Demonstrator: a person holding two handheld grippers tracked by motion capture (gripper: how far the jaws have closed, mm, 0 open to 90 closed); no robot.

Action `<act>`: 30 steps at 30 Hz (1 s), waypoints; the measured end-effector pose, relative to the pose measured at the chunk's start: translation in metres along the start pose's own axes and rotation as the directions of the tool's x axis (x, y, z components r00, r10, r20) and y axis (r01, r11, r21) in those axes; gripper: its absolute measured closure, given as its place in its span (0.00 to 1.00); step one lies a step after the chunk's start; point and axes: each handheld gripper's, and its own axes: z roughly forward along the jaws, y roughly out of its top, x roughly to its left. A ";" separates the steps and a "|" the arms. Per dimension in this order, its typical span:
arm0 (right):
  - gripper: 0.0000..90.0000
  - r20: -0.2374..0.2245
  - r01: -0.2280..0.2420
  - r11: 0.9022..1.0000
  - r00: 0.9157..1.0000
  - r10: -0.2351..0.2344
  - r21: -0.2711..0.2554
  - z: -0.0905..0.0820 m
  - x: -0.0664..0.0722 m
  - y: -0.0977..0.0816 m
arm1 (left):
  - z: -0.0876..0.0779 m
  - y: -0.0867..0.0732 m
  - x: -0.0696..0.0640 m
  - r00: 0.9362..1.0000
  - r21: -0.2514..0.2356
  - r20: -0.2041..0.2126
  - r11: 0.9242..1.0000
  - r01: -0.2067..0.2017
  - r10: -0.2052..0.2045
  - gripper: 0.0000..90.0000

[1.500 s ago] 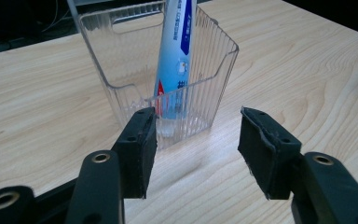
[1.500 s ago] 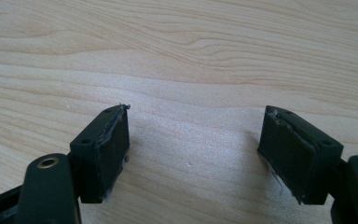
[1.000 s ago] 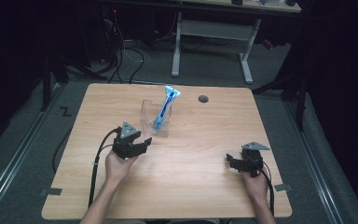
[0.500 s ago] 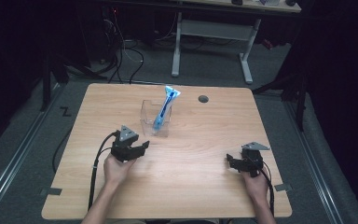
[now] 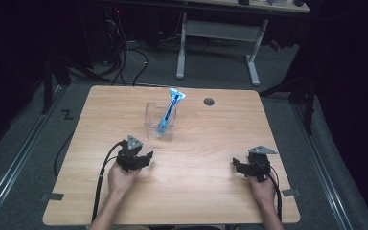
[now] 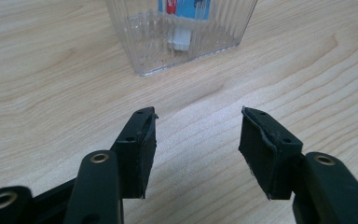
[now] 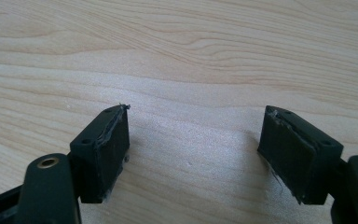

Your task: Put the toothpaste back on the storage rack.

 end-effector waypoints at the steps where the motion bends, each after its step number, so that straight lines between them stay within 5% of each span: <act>1: 0.27 0.000 0.000 1.000 1.000 0.000 0.000 0.000 0.000 0.000 | 0.001 -0.001 -0.001 1.000 0.004 -0.004 1.000 -0.004 0.005 0.51; 12: 0.27 0.000 0.000 1.000 1.000 0.000 0.000 0.000 0.000 0.000 | 0.012 -0.004 -0.012 0.998 0.044 -0.027 0.997 -0.062 0.063 0.51; 30: 0.27 0.000 0.000 1.000 1.000 0.000 0.000 0.000 0.000 0.000 | 0.018 -0.008 -0.008 1.000 0.012 -0.019 1.000 -0.016 0.016 0.47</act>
